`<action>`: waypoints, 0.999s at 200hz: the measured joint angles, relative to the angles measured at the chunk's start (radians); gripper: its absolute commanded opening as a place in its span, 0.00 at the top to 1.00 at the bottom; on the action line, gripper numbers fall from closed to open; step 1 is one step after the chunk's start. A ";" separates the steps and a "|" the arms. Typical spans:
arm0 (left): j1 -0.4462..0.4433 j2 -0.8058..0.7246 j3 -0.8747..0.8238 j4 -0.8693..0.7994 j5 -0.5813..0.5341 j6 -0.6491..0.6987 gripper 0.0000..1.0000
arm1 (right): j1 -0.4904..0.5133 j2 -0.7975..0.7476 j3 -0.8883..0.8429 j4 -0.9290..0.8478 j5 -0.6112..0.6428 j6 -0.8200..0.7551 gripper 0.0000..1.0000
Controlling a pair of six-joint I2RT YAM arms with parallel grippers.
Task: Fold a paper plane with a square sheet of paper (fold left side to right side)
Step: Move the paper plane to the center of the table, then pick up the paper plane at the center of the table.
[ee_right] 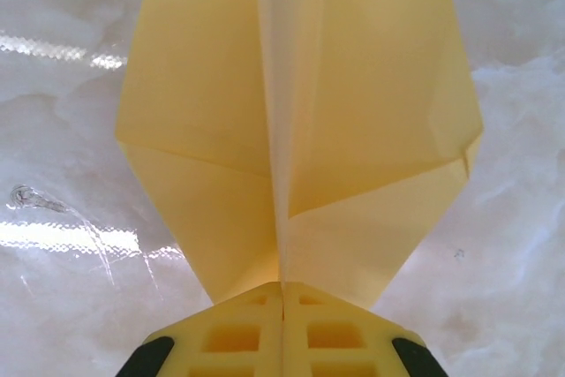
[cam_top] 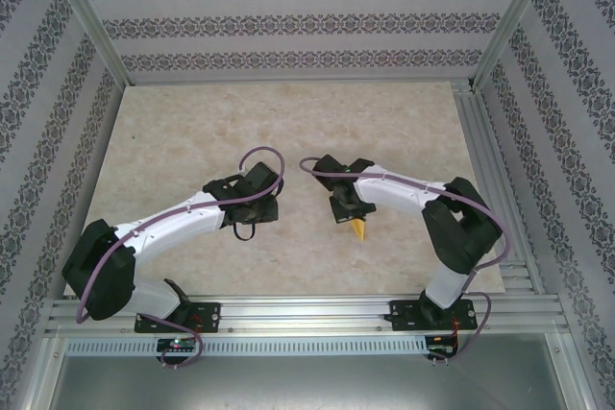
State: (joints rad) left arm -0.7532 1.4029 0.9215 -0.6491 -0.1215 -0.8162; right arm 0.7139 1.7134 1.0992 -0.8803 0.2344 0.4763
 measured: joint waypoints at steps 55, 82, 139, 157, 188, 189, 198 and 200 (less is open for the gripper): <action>0.000 0.019 0.002 0.000 0.001 0.000 0.70 | -0.111 -0.112 -0.096 0.092 -0.135 -0.016 0.95; 0.000 0.029 0.002 0.000 0.004 0.000 0.70 | -0.110 -0.092 -0.101 0.115 -0.162 -0.025 0.87; 0.000 0.030 0.003 0.000 0.004 0.000 0.70 | -0.110 -0.049 -0.101 0.129 -0.169 -0.026 0.78; 0.000 0.030 0.003 0.000 0.004 0.000 0.70 | -0.110 -0.045 -0.101 0.134 -0.170 -0.026 0.78; 0.000 0.030 0.003 0.000 0.004 0.000 0.69 | -0.110 -0.013 -0.101 0.142 -0.170 -0.026 0.80; 0.000 0.030 0.003 0.000 0.004 0.000 0.69 | -0.110 -0.011 -0.101 0.142 -0.170 -0.026 0.80; 0.000 0.030 0.003 0.000 0.004 0.000 0.69 | -0.110 -0.001 -0.101 0.144 -0.170 -0.026 0.81; 0.000 0.030 0.003 0.000 0.004 0.000 0.69 | -0.110 0.001 -0.101 0.144 -0.170 -0.026 0.81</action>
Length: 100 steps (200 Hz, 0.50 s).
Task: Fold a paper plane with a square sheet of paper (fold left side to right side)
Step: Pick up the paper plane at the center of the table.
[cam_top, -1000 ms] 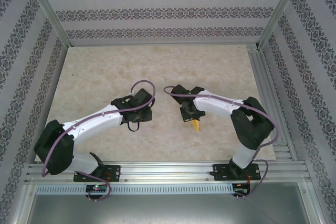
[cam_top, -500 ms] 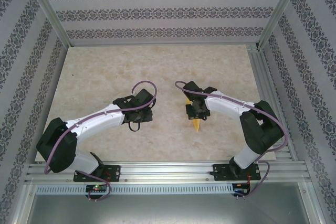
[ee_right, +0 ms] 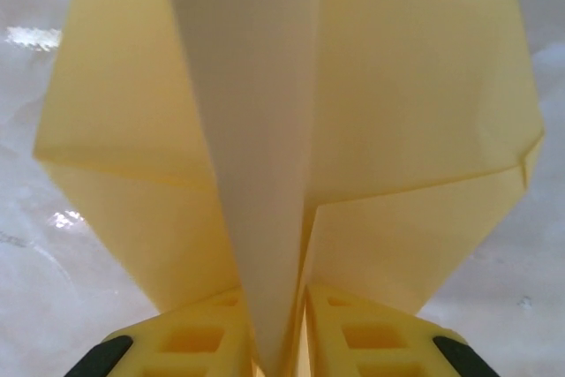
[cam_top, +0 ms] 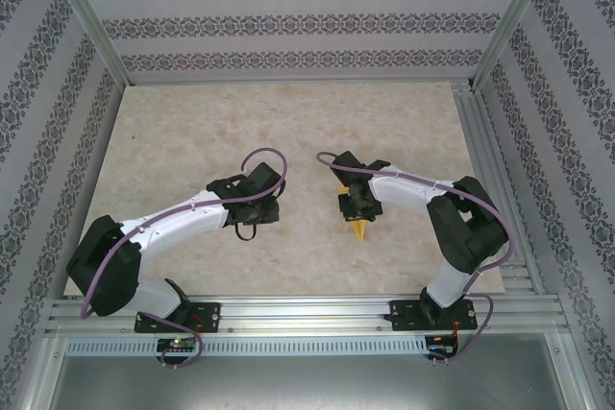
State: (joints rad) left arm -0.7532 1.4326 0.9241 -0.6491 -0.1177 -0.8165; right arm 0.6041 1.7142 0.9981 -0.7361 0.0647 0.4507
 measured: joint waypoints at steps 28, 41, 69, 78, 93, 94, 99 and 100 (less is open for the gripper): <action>0.000 -0.002 0.000 0.000 -0.002 -0.001 0.61 | 0.000 0.010 0.000 0.005 -0.001 0.000 0.86; 0.000 -0.012 0.000 0.000 -0.006 -0.002 0.53 | 0.000 0.011 0.000 0.007 -0.003 0.000 0.91; 0.000 -0.082 -0.007 0.001 -0.040 -0.001 0.37 | -0.002 0.012 0.014 -0.005 -0.005 -0.002 0.93; 0.000 -0.112 -0.012 -0.001 -0.056 -0.002 0.33 | -0.005 0.011 0.030 -0.019 -0.005 -0.005 0.93; 0.000 -0.160 -0.015 -0.003 -0.087 -0.005 0.21 | -0.018 0.010 0.070 -0.037 -0.005 -0.016 0.92; 0.000 -0.162 -0.015 -0.003 -0.089 -0.005 0.20 | -0.019 0.009 0.074 -0.038 -0.005 -0.017 0.92; 0.000 -0.179 -0.016 -0.003 -0.103 -0.004 0.15 | -0.026 0.009 0.090 -0.043 -0.006 -0.025 0.93; 0.000 -0.180 -0.016 -0.003 -0.104 -0.005 0.14 | -0.027 0.009 0.093 -0.044 -0.006 -0.025 0.93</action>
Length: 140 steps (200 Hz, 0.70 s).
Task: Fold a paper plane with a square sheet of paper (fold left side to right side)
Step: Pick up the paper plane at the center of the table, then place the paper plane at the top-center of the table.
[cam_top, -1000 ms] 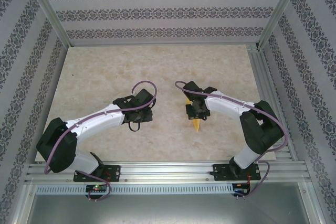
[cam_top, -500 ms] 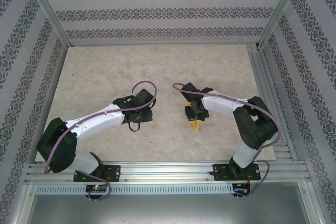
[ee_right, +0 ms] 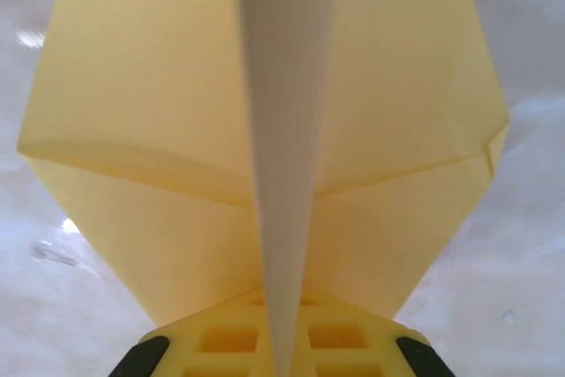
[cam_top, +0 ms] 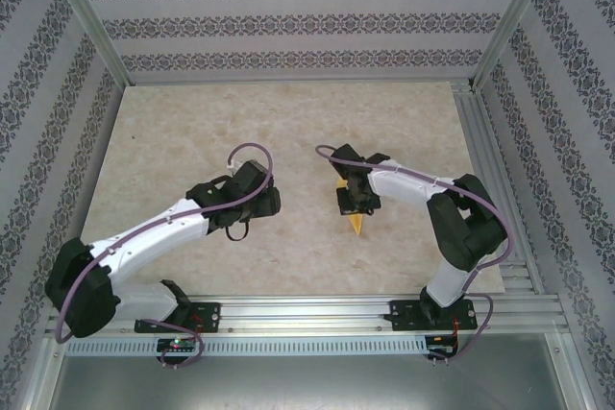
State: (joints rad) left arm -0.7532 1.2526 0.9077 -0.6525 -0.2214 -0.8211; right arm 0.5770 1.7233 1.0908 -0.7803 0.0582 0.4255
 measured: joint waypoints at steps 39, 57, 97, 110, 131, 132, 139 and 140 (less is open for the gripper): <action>0.000 -0.106 -0.021 -0.020 -0.095 0.002 0.00 | -0.095 0.057 0.201 -0.049 -0.007 -0.067 0.92; 0.000 -0.159 -0.041 -0.032 -0.143 -0.002 0.00 | -0.134 0.146 0.332 -0.069 -0.008 -0.099 0.92; 0.000 -0.241 -0.081 -0.074 -0.220 -0.022 0.00 | -0.199 0.378 0.602 -0.143 -0.008 -0.146 0.91; 0.000 -0.248 -0.089 -0.083 -0.234 -0.025 0.00 | -0.216 0.451 0.690 -0.174 -0.008 -0.157 0.90; 0.000 -0.249 -0.094 -0.095 -0.241 -0.026 0.00 | -0.233 0.525 0.775 -0.204 -0.009 -0.164 0.90; 0.000 -0.249 -0.094 -0.097 -0.241 -0.026 0.00 | -0.233 0.527 0.778 -0.207 -0.009 -0.164 0.90; 0.000 -0.249 -0.094 -0.100 -0.244 -0.026 0.00 | -0.239 0.547 0.805 -0.222 -0.009 -0.165 0.90; 0.000 -0.249 -0.094 -0.100 -0.244 -0.026 0.00 | -0.240 0.551 0.812 -0.225 -0.009 -0.166 0.90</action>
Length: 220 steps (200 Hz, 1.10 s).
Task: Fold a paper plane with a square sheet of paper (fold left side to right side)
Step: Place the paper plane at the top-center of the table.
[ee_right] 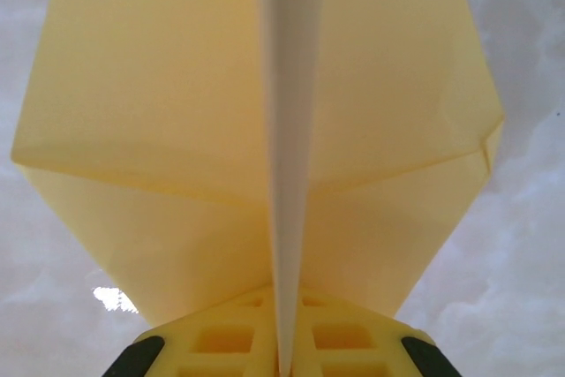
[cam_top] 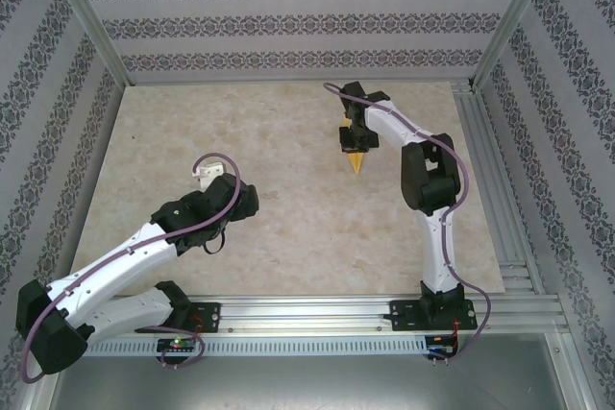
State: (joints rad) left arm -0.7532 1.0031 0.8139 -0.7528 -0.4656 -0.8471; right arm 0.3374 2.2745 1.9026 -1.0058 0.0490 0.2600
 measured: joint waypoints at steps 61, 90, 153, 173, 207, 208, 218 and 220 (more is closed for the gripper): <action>0.000 0.000 0.000 -0.021 -0.016 0.000 0.00 | -0.015 0.150 0.197 -0.090 -0.001 -0.003 0.90; 0.000 0.000 0.000 -0.027 -0.016 0.000 0.00 | -0.015 0.200 0.268 -0.126 0.001 -0.011 0.88; 0.000 0.013 0.000 -0.028 -0.016 0.001 0.00 | -0.019 0.238 0.336 -0.176 0.001 -0.024 0.81; 0.000 0.018 0.000 -0.028 -0.016 0.001 0.00 | -0.019 0.238 0.337 -0.178 0.001 -0.024 0.79; 0.000 0.018 0.000 -0.028 -0.016 0.001 0.00 | -0.019 0.238 0.337 -0.183 0.001 -0.024 0.78; 0.000 0.019 0.000 -0.028 -0.016 0.001 0.00 | -0.019 0.238 0.337 -0.183 0.001 -0.024 0.78; 0.000 0.019 0.000 -0.028 -0.016 0.001 0.00 | -0.019 0.238 0.339 -0.188 0.001 -0.024 0.77; 0.000 0.019 0.000 -0.028 -0.016 0.001 0.00 | -0.019 0.238 0.339 -0.189 0.001 -0.024 0.77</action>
State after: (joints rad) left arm -0.7532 1.0225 0.8143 -0.7811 -0.4816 -0.8463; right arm 0.3183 2.5126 2.2414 -1.1946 0.0502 0.2356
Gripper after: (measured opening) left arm 0.998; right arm 0.223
